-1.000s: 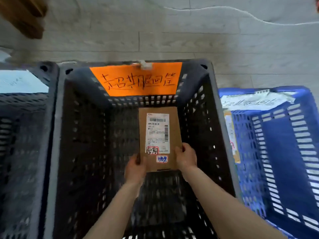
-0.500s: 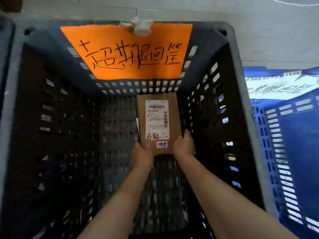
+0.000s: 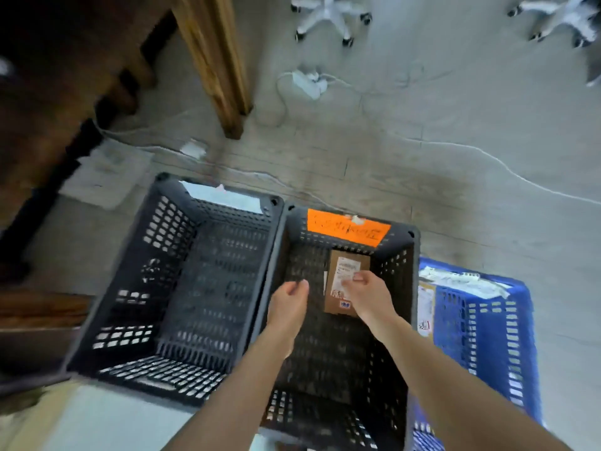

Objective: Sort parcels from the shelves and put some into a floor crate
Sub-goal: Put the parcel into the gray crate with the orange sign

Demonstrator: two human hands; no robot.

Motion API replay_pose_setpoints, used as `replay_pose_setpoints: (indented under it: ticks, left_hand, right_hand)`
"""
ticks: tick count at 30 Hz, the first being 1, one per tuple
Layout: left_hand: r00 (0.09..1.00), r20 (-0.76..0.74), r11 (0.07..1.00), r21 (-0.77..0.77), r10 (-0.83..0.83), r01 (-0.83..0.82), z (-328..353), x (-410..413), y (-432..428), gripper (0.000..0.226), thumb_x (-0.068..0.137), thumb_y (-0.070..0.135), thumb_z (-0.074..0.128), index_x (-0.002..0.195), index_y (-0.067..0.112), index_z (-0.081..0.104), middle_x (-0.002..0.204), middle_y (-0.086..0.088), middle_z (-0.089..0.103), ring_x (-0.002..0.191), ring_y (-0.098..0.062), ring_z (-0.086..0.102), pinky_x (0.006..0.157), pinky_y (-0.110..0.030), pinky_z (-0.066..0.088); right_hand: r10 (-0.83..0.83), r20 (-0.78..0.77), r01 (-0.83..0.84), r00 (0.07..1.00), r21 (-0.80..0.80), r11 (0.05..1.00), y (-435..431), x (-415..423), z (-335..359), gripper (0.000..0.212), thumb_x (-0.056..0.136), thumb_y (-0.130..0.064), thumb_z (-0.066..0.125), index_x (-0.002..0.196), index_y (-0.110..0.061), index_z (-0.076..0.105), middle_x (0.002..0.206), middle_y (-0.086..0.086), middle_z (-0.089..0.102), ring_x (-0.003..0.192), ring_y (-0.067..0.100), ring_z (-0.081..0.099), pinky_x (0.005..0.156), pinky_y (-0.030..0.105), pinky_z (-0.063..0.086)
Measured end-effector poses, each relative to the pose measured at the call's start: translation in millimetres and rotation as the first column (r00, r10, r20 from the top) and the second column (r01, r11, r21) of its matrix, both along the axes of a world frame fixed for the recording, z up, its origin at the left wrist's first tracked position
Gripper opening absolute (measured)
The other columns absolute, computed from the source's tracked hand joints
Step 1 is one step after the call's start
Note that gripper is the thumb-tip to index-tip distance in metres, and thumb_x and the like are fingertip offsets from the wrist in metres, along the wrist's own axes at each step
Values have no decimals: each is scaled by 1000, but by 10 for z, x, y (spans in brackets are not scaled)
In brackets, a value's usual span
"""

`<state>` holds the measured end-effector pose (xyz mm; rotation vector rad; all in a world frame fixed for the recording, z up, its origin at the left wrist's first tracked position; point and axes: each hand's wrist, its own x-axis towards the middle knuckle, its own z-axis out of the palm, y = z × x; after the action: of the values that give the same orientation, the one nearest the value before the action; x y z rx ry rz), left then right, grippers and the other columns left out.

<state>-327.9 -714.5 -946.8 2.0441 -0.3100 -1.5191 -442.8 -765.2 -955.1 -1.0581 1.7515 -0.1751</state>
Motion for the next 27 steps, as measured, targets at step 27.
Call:
replay_pose_setpoints:
  ticks: [27]
  left_hand:
    - [284,76,240,-759,956,-605,5717,1743,6117,27,91,33,55,113,17,57,104,-2,64,100,-16,60,78,-26,41]
  right_hand:
    - [876,481,-651,22,-658,378,4755,2762,5983,35,87,-32,60,117,-15,57,113,6,63,106,17,60,93,31,46]
